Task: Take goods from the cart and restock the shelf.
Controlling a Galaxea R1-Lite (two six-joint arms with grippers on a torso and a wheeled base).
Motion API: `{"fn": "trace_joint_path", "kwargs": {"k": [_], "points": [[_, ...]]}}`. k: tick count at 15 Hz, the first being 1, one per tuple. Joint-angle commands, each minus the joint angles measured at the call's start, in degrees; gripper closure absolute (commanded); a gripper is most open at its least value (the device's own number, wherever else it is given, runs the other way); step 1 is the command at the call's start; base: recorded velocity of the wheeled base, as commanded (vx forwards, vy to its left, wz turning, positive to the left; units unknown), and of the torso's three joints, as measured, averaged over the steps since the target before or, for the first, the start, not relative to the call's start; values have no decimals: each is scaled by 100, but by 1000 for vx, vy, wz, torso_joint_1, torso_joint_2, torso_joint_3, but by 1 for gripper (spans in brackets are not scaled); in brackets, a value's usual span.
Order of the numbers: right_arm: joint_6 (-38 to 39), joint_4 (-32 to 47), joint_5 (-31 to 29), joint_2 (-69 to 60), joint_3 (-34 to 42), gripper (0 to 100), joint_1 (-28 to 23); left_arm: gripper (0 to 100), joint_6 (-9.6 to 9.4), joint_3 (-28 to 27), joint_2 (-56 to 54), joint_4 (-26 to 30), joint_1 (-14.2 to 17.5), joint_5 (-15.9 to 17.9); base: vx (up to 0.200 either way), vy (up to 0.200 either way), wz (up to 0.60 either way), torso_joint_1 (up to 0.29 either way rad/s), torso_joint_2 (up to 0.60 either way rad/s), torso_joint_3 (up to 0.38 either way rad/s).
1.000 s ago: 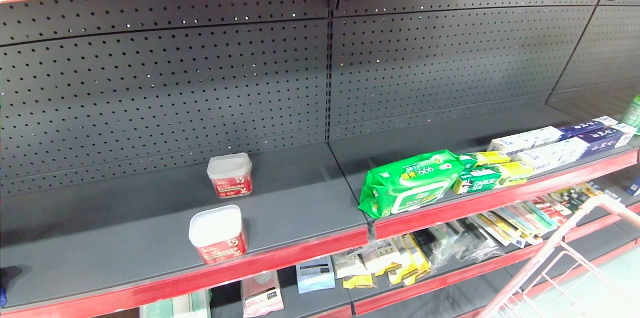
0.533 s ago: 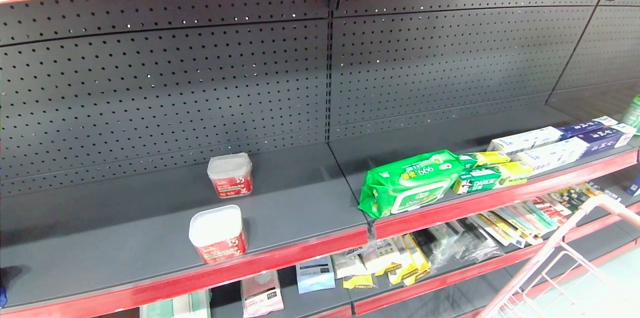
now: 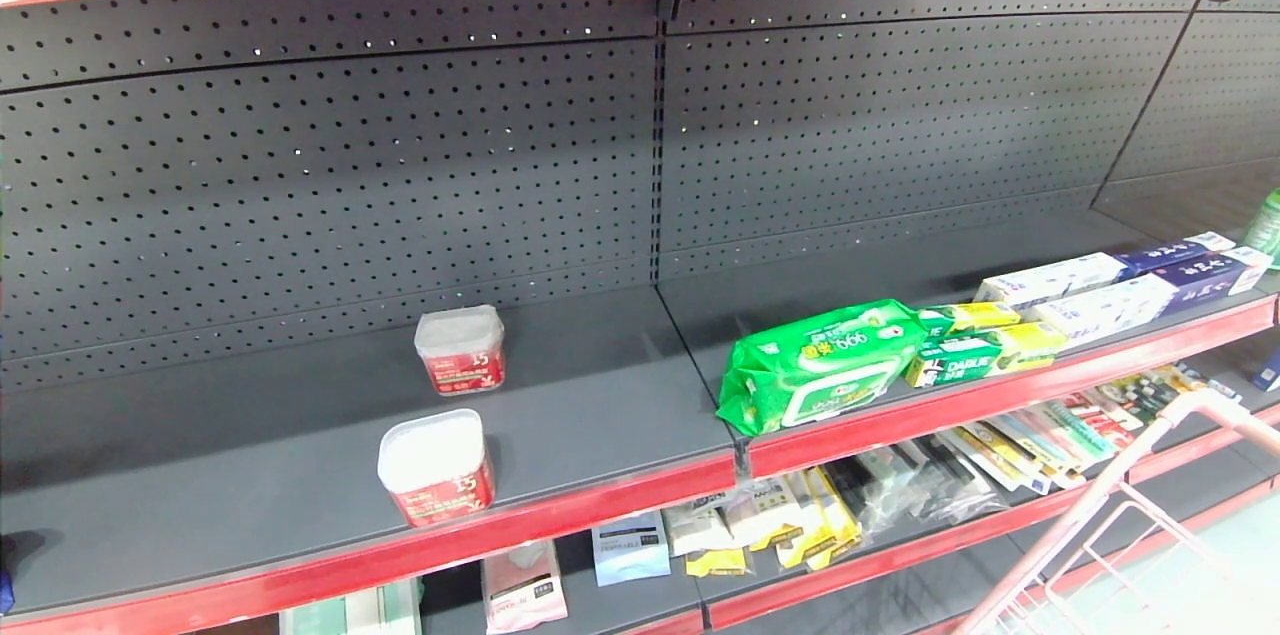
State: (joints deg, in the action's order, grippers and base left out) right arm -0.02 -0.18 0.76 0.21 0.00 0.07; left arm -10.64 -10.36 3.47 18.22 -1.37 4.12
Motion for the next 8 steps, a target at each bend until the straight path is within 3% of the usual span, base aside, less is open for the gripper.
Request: {"fn": "trace_joint_path", "kwargs": {"k": [1,3,4,5,6,7,8], "points": [[-6,1,4,6,0,0,1,0,1,-10,-189,-3,40,-8,0,0,0,0,0,0],[-6,-8,4,-3,0,0,1,0,1,-1,-347,-38,119,-69,0,0,0,0,0,0],[2,-8,4,6,0,0,1,0,1,-133,-233,-65,172,-351,0,0,0,0,0,0],[-6,1,4,-3,0,0,1,0,45,-634,523,-126,312,-772,0,0,0,0,0,0],[-6,1,4,-3,0,0,1,0,493,-1205,1560,-205,471,-966,0,0,0,0,0,0],[-6,-8,4,-3,0,0,1,0,1073,-1618,2588,-390,514,-975,0,0,0,0,0,0],[2,1,4,6,0,0,1,0,1099,-1732,3405,-618,479,-948,0,0,0,0,0,0]]}}
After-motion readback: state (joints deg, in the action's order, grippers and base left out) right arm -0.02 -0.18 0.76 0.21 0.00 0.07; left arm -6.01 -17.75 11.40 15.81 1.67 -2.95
